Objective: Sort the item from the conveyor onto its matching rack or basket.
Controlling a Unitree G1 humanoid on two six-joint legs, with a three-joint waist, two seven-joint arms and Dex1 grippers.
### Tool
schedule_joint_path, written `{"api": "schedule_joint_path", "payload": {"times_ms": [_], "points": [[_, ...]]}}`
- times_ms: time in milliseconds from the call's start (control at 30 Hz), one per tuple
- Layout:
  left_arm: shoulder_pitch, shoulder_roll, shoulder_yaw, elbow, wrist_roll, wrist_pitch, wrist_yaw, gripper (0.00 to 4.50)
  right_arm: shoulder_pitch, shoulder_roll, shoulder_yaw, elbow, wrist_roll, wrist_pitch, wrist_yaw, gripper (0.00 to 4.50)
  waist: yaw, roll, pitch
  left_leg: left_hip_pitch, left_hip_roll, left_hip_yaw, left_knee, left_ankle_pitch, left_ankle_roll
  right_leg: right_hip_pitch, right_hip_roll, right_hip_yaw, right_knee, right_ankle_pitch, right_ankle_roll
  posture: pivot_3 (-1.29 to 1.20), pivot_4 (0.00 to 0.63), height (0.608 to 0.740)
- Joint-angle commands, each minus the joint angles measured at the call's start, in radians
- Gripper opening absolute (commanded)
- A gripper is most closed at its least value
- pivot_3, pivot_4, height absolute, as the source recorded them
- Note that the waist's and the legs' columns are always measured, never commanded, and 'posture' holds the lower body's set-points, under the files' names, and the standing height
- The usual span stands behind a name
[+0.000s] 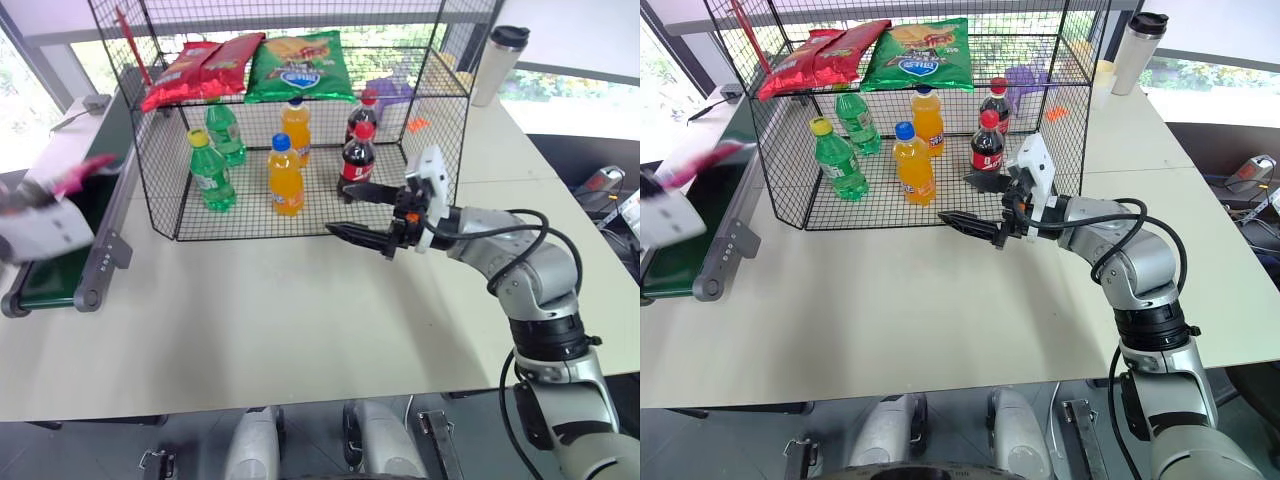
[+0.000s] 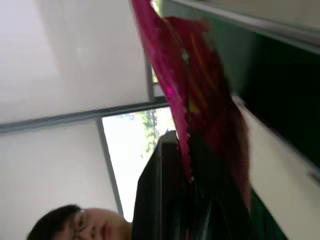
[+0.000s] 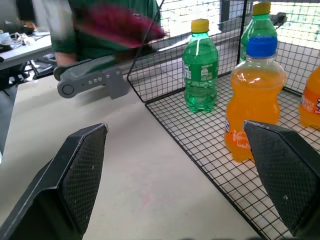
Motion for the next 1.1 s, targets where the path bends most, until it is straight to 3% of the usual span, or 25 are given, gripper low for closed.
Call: {"api": "schedule_joint_path", "payload": {"times_ms": [33, 267, 367, 533, 767, 1100], "points": [[-0.040, 0.055, 0.156, -0.058, -0.207, 0.111, -0.236, 0.06, -0.002, 0.009, -0.041, 0.006, 0.005, -0.034, 0.006, 4.50, -0.004, 0.001, 0.000, 0.000, 0.000, 0.000, 0.000, 0.000, 0.000, 0.000, 0.000, 0.000, 0.000, 0.000, 0.000, 0.00, 0.150, 0.740], [-0.095, 0.204, 0.432, -0.137, -0.578, 0.584, -0.754, 0.06, -0.001, 0.031, -0.086, 0.042, 0.038, -0.038, 0.010, 4.50, -0.005, -0.001, 0.001, 0.000, 0.002, 0.000, 0.000, 0.000, 0.000, -0.001, 0.005, 0.000, 0.001, 0.000, 0.001, 0.00, 0.150, 0.740], [-0.161, 0.257, 0.491, -0.140, -0.733, 0.737, -0.858, 0.06, 0.004, 0.033, -0.097, 0.049, 0.043, -0.040, 0.021, 4.50, -0.004, -0.001, 0.001, 0.000, 0.002, 0.000, 0.000, 0.000, 0.000, -0.001, 0.005, 0.001, 0.001, 0.000, 0.001, 0.00, 0.150, 0.740], [-0.373, 0.287, 0.420, -0.096, -1.020, 0.881, -0.787, 0.06, 0.012, 0.046, -0.100, 0.040, 0.076, -0.029, 0.049, 4.50, -0.002, -0.001, 0.001, 0.001, 0.002, -0.002, 0.001, 0.000, 0.000, 0.001, 0.005, 0.001, 0.002, -0.002, -0.002, 0.00, 0.150, 0.740], [-0.670, 0.151, 0.183, -0.084, -1.317, 0.886, -0.557, 0.06, 0.005, 0.151, -0.113, 0.057, 0.184, 0.008, 0.048, 4.50, -0.001, -0.002, 0.001, 0.003, 0.001, -0.005, 0.004, 0.000, 0.000, 0.002, 0.006, 0.001, 0.009, -0.002, 0.003, 0.00, 0.150, 0.740], [-0.831, -0.004, -0.011, -0.033, -1.399, 0.818, -0.443, 0.06, -0.140, 0.379, -0.068, 0.268, 0.117, -0.163, 0.085, 4.50, -0.006, -0.002, 0.001, 0.003, 0.001, -0.006, 0.004, 0.000, 0.000, 0.001, 0.007, 0.001, 0.012, -0.002, 0.003, 0.00, 0.150, 0.740]]}}
